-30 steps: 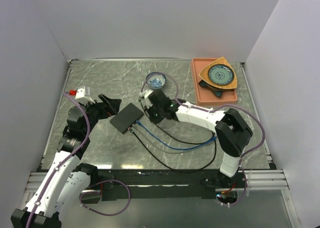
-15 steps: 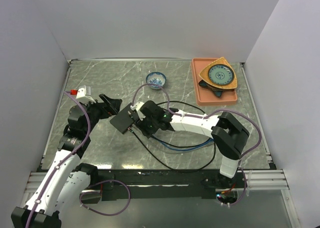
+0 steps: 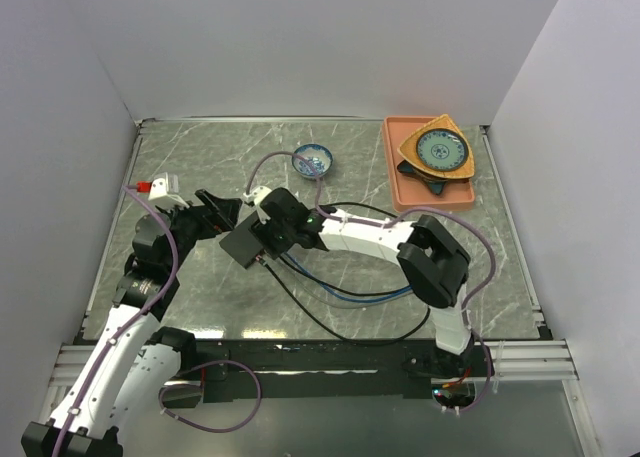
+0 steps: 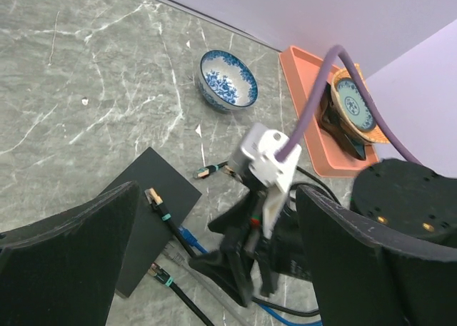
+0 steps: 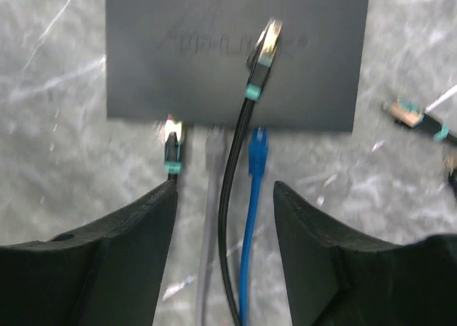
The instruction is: Insert the plug into the switch port
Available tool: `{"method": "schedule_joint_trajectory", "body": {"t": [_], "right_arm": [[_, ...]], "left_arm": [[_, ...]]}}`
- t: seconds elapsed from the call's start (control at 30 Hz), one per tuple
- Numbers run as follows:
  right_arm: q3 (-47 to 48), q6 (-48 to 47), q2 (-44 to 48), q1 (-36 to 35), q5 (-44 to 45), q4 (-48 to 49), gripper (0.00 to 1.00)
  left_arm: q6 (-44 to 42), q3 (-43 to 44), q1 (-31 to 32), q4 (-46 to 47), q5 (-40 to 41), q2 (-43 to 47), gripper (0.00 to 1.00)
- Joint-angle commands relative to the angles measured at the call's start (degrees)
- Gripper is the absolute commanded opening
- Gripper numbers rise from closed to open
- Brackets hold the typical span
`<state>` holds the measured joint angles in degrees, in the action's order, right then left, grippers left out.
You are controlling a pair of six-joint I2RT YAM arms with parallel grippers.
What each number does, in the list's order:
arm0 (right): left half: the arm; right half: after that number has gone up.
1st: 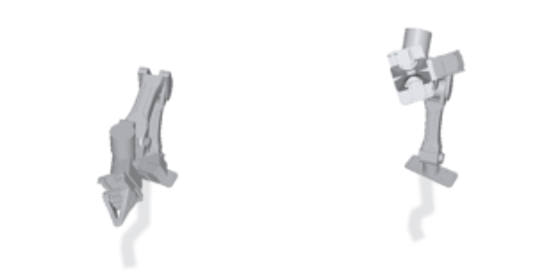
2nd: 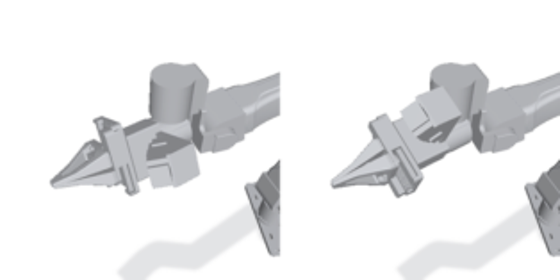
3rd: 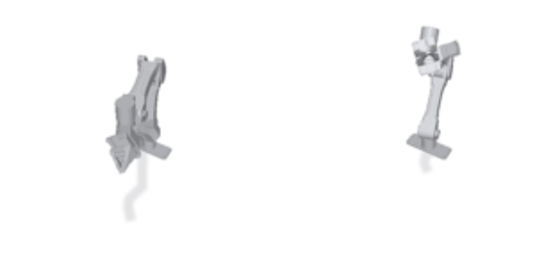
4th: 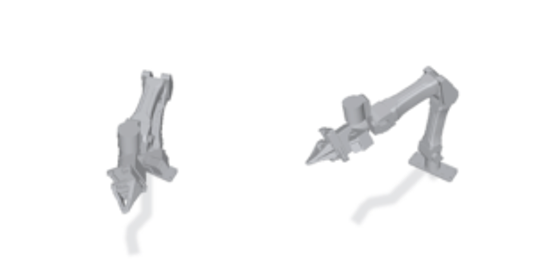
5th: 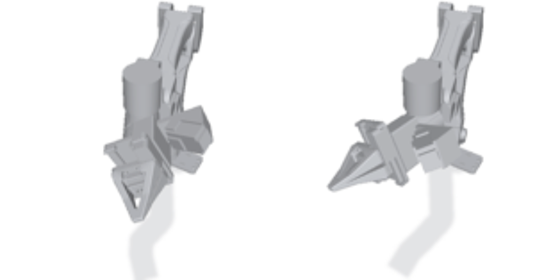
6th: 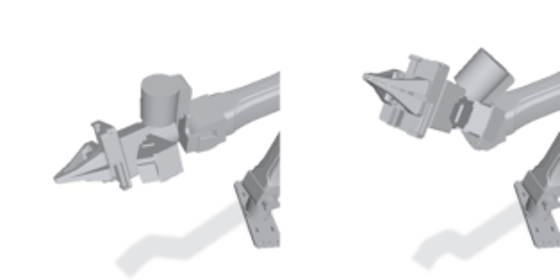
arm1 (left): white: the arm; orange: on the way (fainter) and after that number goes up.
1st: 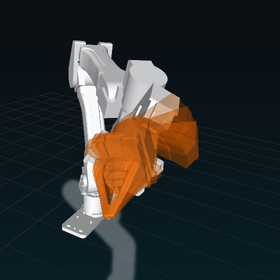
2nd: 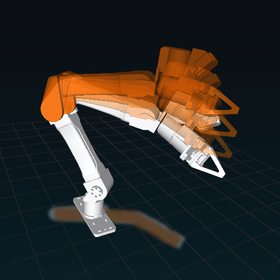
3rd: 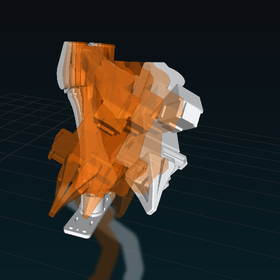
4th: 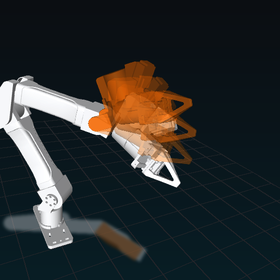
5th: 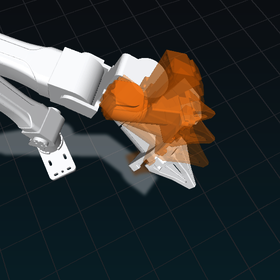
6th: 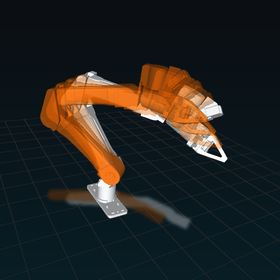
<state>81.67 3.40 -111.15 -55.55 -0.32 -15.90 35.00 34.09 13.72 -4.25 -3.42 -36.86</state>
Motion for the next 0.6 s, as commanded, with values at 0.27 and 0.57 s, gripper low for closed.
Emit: {"method": "schedule_joint_trajectory", "body": {"t": [0.27,0.57], "right_arm": [[8.9,2.7,-9.4,0.8,5.1,-0.3,0.50],[9.8,1.9,-11.1,0.8,7.7,0.0,0.03]], "left_arm": [[-1.5,1.9,-0.2,-1.4,2.9,1.5,0.96],[-2.0,2.4,-0.2,-2.0,3.2,1.4,0.96]]}}
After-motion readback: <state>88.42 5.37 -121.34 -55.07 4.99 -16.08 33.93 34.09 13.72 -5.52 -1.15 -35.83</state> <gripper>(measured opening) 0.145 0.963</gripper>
